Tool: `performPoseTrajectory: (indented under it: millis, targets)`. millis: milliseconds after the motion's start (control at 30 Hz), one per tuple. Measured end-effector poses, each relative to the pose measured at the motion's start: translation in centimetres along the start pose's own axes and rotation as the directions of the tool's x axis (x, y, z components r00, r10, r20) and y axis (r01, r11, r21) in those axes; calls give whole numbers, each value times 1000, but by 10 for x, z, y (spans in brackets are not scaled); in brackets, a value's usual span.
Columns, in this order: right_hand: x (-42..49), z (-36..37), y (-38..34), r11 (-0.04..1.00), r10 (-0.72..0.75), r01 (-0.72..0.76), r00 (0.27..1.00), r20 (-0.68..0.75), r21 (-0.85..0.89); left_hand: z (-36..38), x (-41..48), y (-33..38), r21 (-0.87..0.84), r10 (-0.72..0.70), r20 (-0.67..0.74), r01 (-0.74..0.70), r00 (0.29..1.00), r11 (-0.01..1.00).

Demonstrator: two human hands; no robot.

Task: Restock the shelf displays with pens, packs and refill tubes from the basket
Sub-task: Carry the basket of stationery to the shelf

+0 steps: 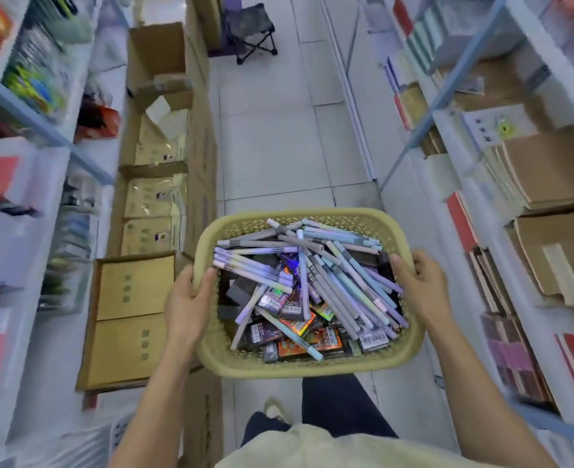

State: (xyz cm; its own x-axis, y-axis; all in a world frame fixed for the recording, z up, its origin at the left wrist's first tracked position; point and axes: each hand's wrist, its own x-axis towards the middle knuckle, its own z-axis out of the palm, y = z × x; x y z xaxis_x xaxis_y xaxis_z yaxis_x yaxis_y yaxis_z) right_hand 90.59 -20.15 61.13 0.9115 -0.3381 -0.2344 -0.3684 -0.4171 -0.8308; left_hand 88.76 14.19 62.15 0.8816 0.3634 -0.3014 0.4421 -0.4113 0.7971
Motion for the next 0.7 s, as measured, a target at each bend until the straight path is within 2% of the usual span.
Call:
performPoseTrajectory:
  millis: [300,700]
  targets:
    - [181,13,-79,1000,-5,6,1000,-22,25,43,175,101,-18,36,9,-36,999,999]
    - [428,86,-208,999,4,-1,997,-80,41,72,467,232,-21,112,71,-111,991,994]
